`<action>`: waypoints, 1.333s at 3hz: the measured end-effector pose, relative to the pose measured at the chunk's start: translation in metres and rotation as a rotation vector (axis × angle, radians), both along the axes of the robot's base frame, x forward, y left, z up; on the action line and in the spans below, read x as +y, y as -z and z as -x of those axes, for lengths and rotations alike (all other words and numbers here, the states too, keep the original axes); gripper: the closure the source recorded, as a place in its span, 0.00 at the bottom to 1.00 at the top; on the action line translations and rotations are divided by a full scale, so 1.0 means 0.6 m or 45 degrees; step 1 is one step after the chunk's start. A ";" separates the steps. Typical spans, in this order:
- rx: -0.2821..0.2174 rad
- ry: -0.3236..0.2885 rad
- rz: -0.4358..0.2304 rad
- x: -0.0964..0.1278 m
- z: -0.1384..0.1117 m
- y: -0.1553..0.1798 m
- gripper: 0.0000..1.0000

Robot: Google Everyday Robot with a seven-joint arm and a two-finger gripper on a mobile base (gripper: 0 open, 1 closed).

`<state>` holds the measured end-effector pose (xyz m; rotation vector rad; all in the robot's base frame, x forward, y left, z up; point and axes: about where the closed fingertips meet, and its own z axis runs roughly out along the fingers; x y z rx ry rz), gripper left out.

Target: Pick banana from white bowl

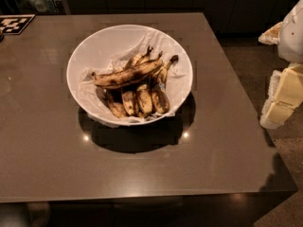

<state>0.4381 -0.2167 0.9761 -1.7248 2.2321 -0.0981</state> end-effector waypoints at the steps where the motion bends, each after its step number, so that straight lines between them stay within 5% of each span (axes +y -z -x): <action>1: -0.010 -0.001 0.003 0.002 0.000 -0.004 0.00; 4: -0.080 -0.077 0.121 0.060 0.005 -0.045 0.00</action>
Offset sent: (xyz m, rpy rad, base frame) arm -0.0020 0.0291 0.0216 -0.0888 -0.0202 0.0409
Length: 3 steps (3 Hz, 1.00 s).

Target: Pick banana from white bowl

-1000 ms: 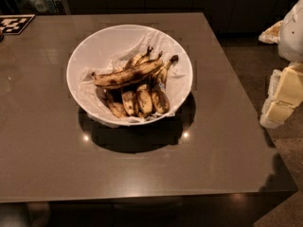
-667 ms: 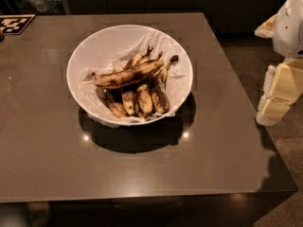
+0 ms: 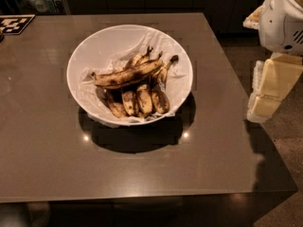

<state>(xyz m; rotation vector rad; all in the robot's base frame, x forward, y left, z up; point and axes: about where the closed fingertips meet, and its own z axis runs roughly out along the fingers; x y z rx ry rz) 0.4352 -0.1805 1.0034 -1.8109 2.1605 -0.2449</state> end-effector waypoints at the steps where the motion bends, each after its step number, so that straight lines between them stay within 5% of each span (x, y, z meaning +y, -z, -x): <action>1: -0.011 -0.023 0.004 0.018 -0.001 -0.001 0.00; 3: 0.007 -0.258 0.146 0.182 -0.016 -0.005 0.00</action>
Offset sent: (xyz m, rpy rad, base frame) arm 0.0165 0.1170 -0.0053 -0.1020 0.0544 0.2013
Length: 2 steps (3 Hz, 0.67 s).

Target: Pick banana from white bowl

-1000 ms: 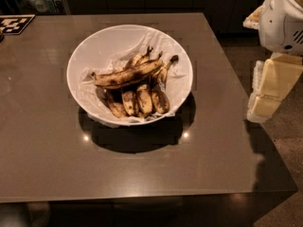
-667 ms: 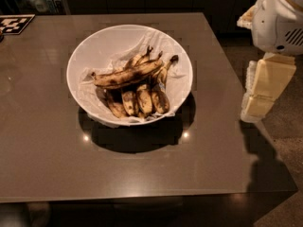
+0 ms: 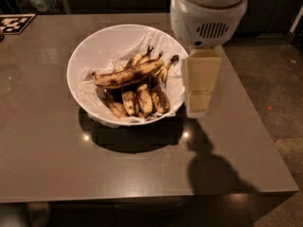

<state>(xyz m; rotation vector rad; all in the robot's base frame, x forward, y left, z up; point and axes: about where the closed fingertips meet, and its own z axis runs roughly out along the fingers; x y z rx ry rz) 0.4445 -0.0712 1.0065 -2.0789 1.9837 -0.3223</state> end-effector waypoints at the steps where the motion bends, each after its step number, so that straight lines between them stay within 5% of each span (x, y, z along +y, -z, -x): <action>1: -0.040 -0.023 -0.011 0.015 0.001 -0.015 0.00; 2: -0.050 -0.022 -0.031 0.019 0.001 -0.018 0.00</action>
Offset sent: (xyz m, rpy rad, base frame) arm 0.0075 0.0115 -0.0200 0.0202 0.0562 0.0137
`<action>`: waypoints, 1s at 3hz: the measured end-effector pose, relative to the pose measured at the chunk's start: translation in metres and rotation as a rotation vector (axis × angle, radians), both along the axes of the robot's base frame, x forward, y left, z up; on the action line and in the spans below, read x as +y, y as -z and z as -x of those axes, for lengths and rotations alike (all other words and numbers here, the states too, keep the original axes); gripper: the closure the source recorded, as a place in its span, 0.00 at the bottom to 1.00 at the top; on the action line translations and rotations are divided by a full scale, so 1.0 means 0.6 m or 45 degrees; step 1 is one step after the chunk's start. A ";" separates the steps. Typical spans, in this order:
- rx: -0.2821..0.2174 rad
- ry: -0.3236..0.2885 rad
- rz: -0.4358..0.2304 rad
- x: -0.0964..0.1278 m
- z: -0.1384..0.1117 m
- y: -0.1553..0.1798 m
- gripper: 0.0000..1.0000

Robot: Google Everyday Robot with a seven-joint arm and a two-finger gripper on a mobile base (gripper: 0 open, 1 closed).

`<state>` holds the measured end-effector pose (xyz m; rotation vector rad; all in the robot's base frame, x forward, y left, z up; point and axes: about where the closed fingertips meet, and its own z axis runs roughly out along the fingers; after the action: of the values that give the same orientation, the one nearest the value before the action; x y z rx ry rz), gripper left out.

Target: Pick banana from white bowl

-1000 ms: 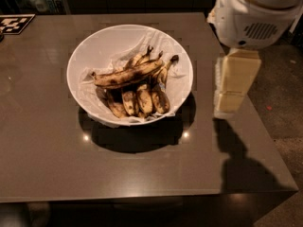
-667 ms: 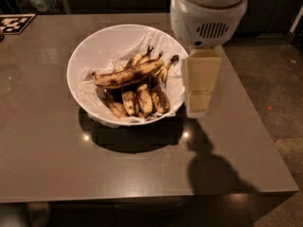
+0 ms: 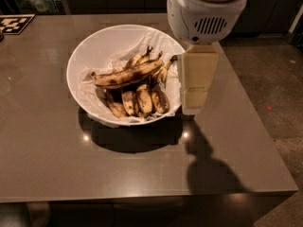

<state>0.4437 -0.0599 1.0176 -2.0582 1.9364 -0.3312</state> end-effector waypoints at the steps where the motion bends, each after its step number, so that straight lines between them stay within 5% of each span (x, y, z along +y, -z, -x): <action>1: 0.044 -0.047 -0.003 0.051 -0.034 0.014 0.00; 3: 0.123 -0.137 0.005 0.128 -0.105 0.049 0.09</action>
Offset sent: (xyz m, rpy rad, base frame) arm 0.0690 0.0761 -0.0433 -0.0519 0.1817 0.1057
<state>0.5065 0.0169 0.9882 -2.2088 1.8700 -0.2155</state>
